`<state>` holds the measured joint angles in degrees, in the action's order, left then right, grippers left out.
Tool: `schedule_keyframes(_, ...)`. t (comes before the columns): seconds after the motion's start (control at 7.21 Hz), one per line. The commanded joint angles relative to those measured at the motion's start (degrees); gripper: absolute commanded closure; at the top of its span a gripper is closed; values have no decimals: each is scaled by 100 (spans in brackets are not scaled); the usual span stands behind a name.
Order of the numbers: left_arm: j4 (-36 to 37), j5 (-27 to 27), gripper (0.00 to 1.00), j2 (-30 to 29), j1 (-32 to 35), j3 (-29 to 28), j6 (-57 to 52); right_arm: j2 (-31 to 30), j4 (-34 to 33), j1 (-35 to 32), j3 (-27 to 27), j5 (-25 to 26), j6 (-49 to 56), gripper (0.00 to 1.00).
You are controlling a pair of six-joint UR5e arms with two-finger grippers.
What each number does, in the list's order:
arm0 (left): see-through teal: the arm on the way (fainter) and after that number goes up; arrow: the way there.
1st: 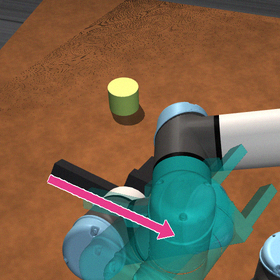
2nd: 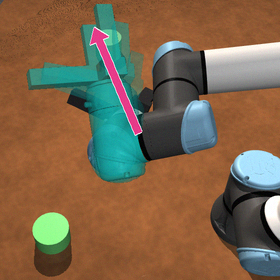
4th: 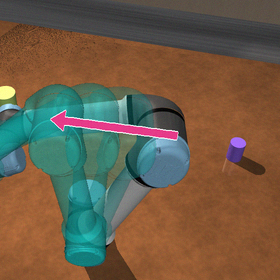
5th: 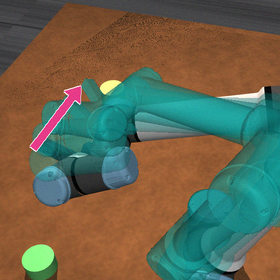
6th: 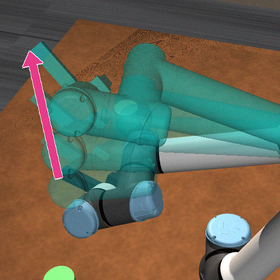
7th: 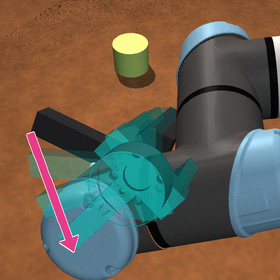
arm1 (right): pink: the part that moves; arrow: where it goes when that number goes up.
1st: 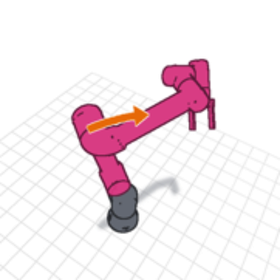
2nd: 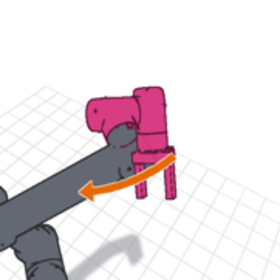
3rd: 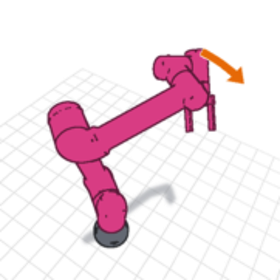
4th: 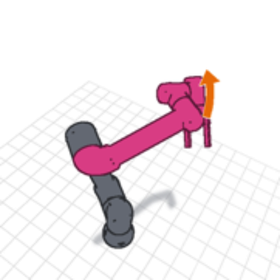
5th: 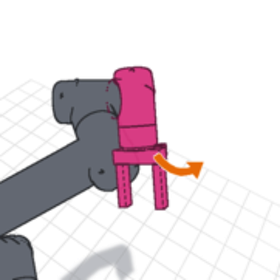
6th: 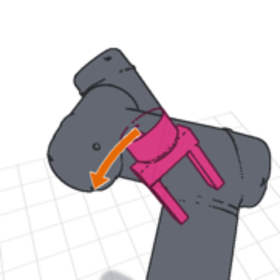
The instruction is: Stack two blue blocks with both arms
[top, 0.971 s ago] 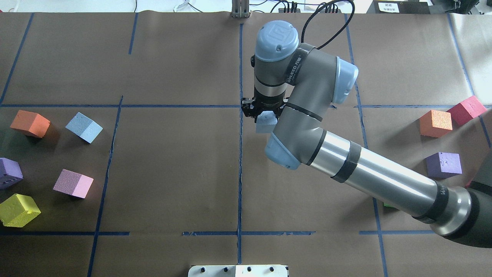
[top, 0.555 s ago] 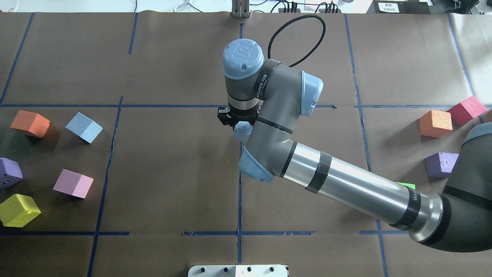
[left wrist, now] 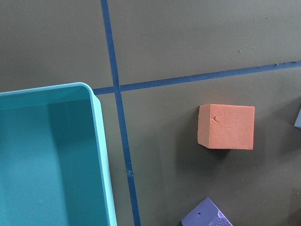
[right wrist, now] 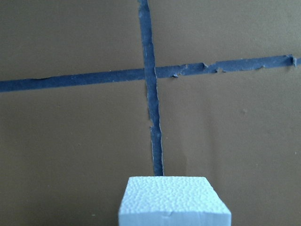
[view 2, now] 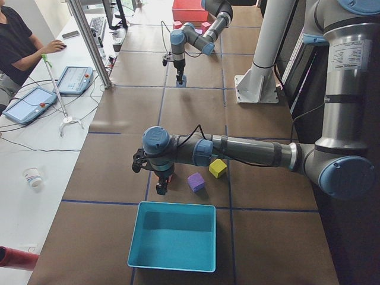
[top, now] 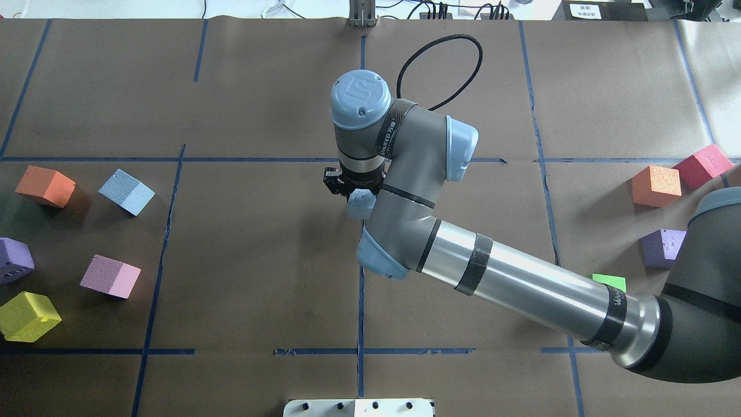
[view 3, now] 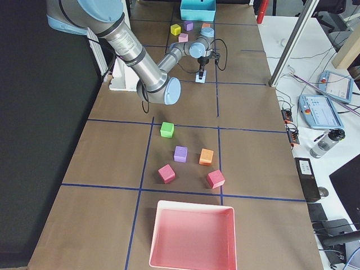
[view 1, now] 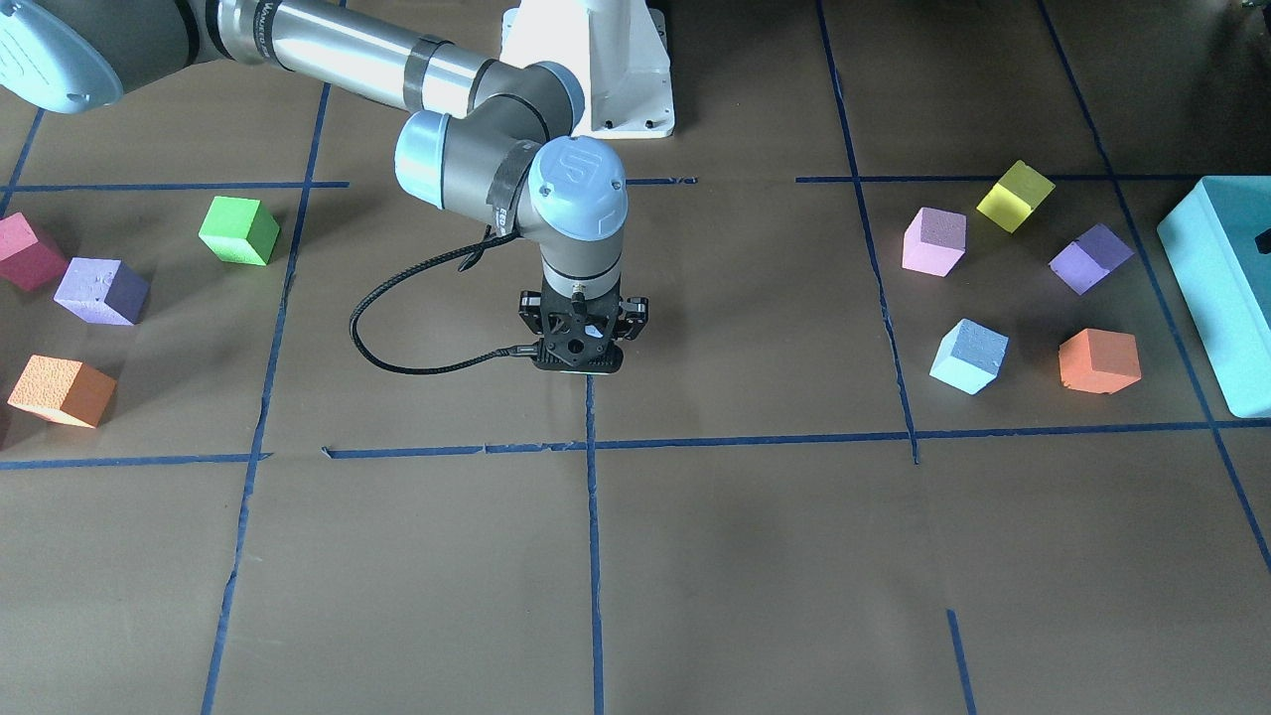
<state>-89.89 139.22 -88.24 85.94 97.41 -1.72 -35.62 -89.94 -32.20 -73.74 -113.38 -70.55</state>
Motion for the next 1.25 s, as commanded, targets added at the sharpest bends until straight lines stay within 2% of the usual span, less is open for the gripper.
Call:
schedule_keyframes(0.0,6,0,0,0,-7,-2,-4,-7,3,12,18,0,50,57)
schedule_keyframes(0.14,-2,0,0,0,1,6,-4,-15,11,39,18,0,68,33)
schedule_keyframes(0.28,6,0,0,0,1,6,-4,-15,11,56,18,17,68,21)
schedule_keyframes(0.42,6,0,0,0,-7,-11,-4,-15,11,65,18,18,68,16)
schedule_keyframes(0.69,6,0,0,0,1,-20,5,-15,11,65,18,18,68,1)
schedule_keyframes(1.11,-2,-9,0,-157,-112,76,110,2,196,-66,-105,-9,50,0)
